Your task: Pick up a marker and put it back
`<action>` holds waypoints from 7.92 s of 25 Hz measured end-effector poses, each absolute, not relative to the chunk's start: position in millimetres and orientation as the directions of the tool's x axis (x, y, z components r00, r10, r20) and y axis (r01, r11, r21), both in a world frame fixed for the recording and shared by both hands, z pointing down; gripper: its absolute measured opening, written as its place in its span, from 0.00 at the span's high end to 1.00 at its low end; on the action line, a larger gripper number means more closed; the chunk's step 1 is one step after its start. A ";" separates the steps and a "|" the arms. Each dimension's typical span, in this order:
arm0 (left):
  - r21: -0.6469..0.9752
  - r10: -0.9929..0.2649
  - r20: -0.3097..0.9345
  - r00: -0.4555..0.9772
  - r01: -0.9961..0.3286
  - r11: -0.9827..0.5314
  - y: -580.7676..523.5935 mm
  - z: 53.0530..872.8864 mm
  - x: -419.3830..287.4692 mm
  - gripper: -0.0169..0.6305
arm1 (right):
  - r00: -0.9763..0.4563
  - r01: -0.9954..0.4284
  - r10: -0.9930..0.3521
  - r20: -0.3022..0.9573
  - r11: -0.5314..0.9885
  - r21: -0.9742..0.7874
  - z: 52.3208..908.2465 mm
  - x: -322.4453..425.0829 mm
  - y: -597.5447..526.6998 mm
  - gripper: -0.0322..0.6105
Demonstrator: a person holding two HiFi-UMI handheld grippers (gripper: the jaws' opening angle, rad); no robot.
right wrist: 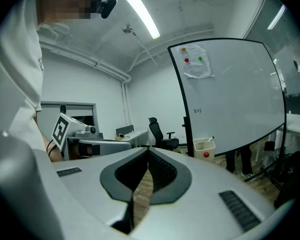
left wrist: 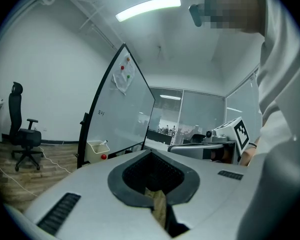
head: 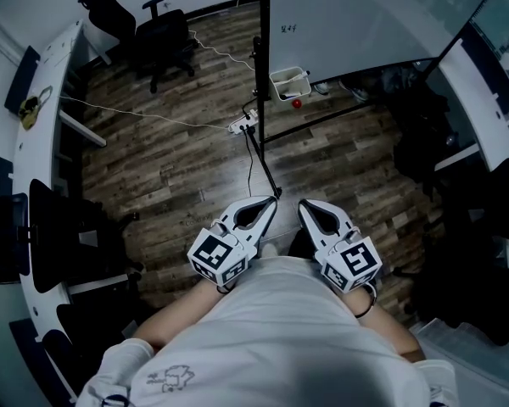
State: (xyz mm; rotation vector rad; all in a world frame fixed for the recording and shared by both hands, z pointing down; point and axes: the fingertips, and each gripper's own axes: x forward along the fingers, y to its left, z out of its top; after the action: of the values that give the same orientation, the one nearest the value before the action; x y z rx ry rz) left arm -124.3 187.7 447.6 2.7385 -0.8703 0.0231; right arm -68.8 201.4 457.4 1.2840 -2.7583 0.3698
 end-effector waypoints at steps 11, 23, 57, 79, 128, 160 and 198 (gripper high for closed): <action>0.247 -0.586 0.109 0.803 -0.593 -0.767 157.6 450.3 -115.8 0.96 | -0.695 -0.719 -0.696 0.180 0.670 -0.184 459.3 -70.6 165.7 0.94; 0.288 -0.619 0.160 0.769 -0.636 -0.716 87.6 475.0 -72.3 0.96 | -0.756 -0.654 -0.614 0.225 0.711 -0.257 483.5 -35.6 98.8 0.93; 0.244 -0.679 0.117 0.725 -0.683 -0.688 -70.2 451.3 38.8 0.96 | -0.761 -0.648 -0.622 0.184 0.718 -0.252 465.3 91.1 -61.2 0.93; 0.215 -0.603 0.089 0.793 -0.607 -0.765 -132.6 436.5 -29.0 0.96 | -0.679 -0.733 -0.714 0.169 0.646 -0.215 451.5 28.8 -125.4 0.93; 0.245 -0.660 0.238 0.712 -0.702 -0.669 -217.7 495.3 -27.4 0.96 | -0.700 -0.714 -0.597 0.392 0.597 -0.366 564.4 34.1 -240.9 0.79; 0.283 -0.667 0.290 0.686 -0.727 -0.625 -212.3 516.8 -34.8 0.96 | -0.727 -0.683 -0.535 0.431 0.632 -0.367 595.8 15.4 -247.6 0.82; 0.201 -0.670 0.139 0.730 -0.683 -0.702 -197.6 460.2 -65.6 0.96 | -0.659 -0.750 -0.679 0.323 0.624 -0.218 512.6 5.5 -223.8 0.83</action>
State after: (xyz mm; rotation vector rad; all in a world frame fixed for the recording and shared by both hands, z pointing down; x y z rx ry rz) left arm -65.6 -197.6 460.2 2.6951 -1.0715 0.0804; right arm 5.5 -223.8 512.6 1.1774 -2.6377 0.4978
